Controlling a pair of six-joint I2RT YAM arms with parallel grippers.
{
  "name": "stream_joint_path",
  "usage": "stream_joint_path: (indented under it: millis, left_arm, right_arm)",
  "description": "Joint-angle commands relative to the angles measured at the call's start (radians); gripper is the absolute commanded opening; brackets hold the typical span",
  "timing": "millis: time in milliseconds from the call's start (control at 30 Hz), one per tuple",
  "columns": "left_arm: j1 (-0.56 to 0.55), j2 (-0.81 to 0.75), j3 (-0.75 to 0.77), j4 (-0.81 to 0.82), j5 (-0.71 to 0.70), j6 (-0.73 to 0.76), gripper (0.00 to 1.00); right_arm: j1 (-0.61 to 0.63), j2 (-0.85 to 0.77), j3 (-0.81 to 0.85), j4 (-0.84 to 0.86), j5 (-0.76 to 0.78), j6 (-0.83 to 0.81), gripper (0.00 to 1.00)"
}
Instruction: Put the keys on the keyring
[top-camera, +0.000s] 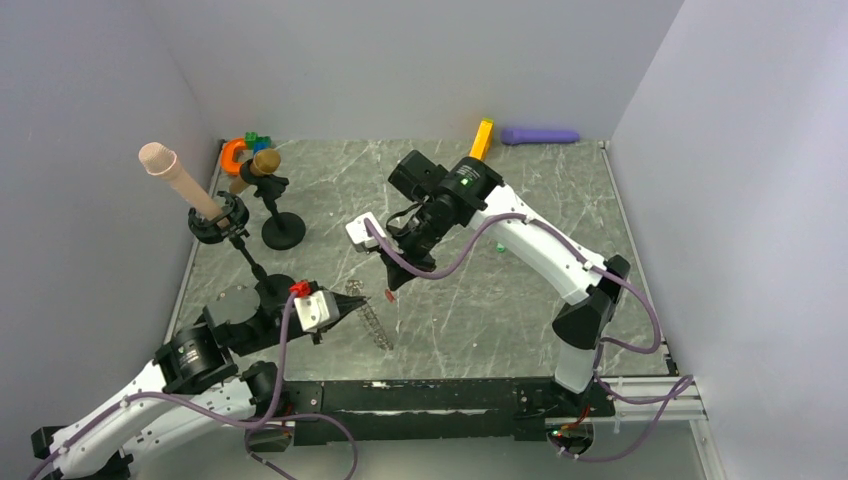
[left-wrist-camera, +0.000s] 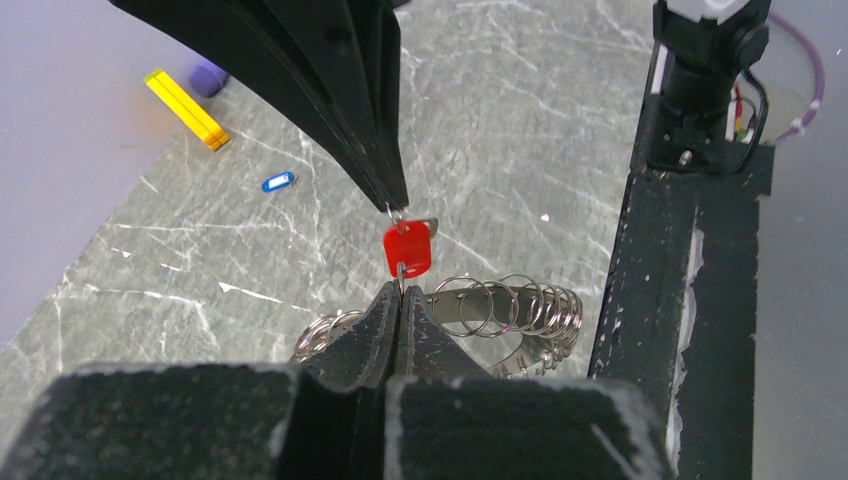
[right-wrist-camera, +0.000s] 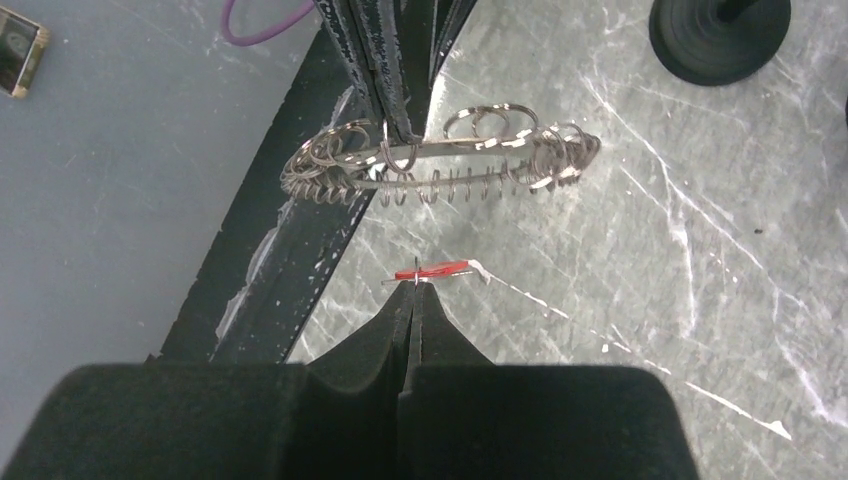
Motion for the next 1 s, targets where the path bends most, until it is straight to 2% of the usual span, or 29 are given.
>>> stream_joint_path:
  millis: [0,233,967]
  left_arm:
    - [0.003,-0.029,-0.002,0.086,-0.006,-0.051,0.00]
    - [0.003,-0.051,-0.025,0.104,-0.011,-0.090,0.00]
    - [0.003,-0.028,-0.019,0.099,-0.079,-0.099,0.00]
  right_arm:
    - [0.033,-0.005,0.043,0.039,0.011,-0.018,0.00]
    - [0.050,0.000,0.090,0.053,0.037,0.010,0.00]
    - [0.089,-0.012,0.070,0.096,0.097,0.055,0.00]
